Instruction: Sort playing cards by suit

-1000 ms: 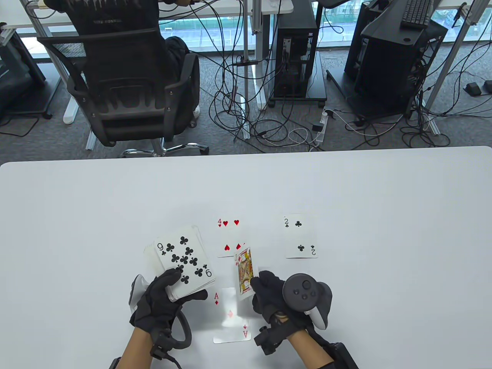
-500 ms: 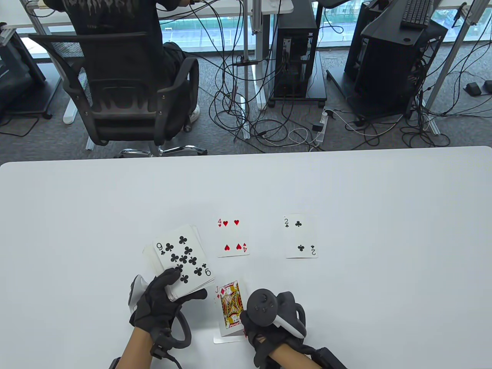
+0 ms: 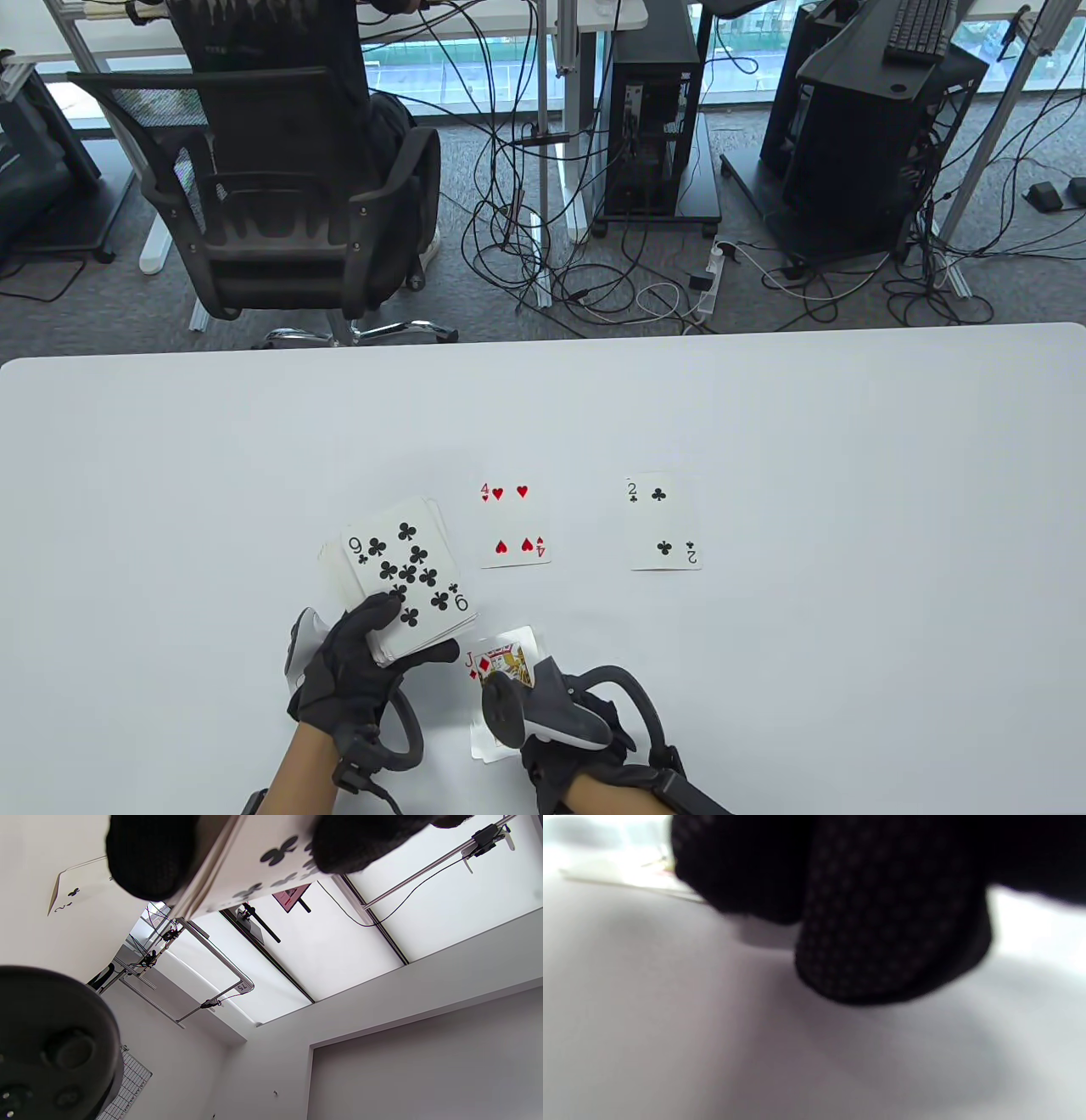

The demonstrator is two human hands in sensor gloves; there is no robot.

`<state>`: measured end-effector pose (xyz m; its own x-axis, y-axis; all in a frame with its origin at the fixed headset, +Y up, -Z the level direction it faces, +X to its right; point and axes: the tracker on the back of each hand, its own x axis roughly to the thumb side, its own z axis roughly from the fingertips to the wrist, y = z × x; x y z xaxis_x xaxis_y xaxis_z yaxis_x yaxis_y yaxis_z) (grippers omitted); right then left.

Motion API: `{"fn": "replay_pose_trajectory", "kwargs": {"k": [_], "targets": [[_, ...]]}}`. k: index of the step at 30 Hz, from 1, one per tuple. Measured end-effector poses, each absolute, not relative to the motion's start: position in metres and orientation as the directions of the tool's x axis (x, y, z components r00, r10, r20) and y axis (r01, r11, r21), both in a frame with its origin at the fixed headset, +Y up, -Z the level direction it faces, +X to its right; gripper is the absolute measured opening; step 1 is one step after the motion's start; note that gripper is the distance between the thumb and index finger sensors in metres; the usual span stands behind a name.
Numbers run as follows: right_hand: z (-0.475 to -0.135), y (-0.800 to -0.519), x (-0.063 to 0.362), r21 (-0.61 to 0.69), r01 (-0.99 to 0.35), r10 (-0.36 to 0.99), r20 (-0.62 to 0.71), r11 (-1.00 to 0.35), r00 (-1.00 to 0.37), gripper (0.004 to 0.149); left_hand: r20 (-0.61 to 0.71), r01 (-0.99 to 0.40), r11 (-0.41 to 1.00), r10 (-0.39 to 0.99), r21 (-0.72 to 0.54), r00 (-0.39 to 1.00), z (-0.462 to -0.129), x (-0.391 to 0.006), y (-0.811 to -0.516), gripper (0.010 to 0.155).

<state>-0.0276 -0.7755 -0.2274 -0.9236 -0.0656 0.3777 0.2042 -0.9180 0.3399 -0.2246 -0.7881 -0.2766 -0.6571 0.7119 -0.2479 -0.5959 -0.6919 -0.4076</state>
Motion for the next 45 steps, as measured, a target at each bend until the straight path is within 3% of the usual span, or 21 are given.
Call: {"fn": "replay_pose_trajectory", "kwargs": {"k": [7,12,15,17,19,22,24,29,33,38,45], "targets": [[-0.228,-0.775,-0.029,0.354,0.262,-0.112,0.393,-0.898,-0.913,0.047,-0.25,-0.596,-0.69,0.714,-0.41,-0.654,-0.277,-0.224,-0.789,0.063],[-0.239,-0.767,-0.02,0.442,0.187,-0.018,0.358,-0.877,-0.934,0.051,-0.253,-0.598,-0.69,0.714,-0.407,-0.653,-0.276,-0.224,-0.789,0.063],[-0.258,-0.746,-0.009,0.474,0.019,0.132,0.283,-0.88,-0.95,0.054,-0.253,-0.597,-0.689,0.715,-0.41,-0.651,-0.276,-0.224,-0.789,0.063],[-0.27,-0.724,-0.002,0.389,-0.152,0.272,0.276,-0.909,-0.922,0.055,-0.255,-0.598,-0.687,0.718,-0.413,-0.648,-0.276,-0.224,-0.79,0.063],[-0.278,-0.705,0.003,0.269,-0.378,0.452,0.316,-0.886,-0.834,0.057,-0.261,-0.601,-0.684,0.721,-0.413,-0.642,-0.276,-0.223,-0.79,0.063],[-0.281,-0.692,0.007,0.16,-0.647,0.65,0.386,-0.746,-0.654,0.058,-0.27,-0.603,-0.681,0.726,-0.416,-0.633,-0.276,-0.222,-0.791,0.063],[-0.282,-0.692,0.004,0.167,-0.733,0.722,0.409,-0.66,-0.557,0.061,-0.275,-0.606,-0.675,0.731,-0.42,-0.624,-0.276,-0.221,-0.792,0.063],[-0.279,-0.701,-0.012,0.183,-0.673,0.674,0.434,-0.716,-0.598,0.076,-0.283,-0.61,-0.662,0.744,-0.436,-0.605,-0.276,-0.219,-0.792,0.063],[-0.28,-0.702,-0.02,0.143,-0.672,0.65,0.457,-0.727,-0.607,0.077,-0.286,-0.603,-0.662,0.743,-0.445,-0.605,-0.276,-0.218,-0.792,0.064],[-0.282,-0.704,-0.018,0.075,-0.7,0.643,0.476,-0.71,-0.6,0.061,-0.287,-0.601,-0.653,0.75,-0.461,-0.596,-0.276,-0.217,-0.793,0.064],[-0.291,-0.707,-0.005,0.149,-0.792,0.764,0.416,-0.592,-0.493,0.042,-0.289,-0.572,-0.66,0.74,-0.487,-0.607,-0.276,-0.213,-0.791,0.066]]}}
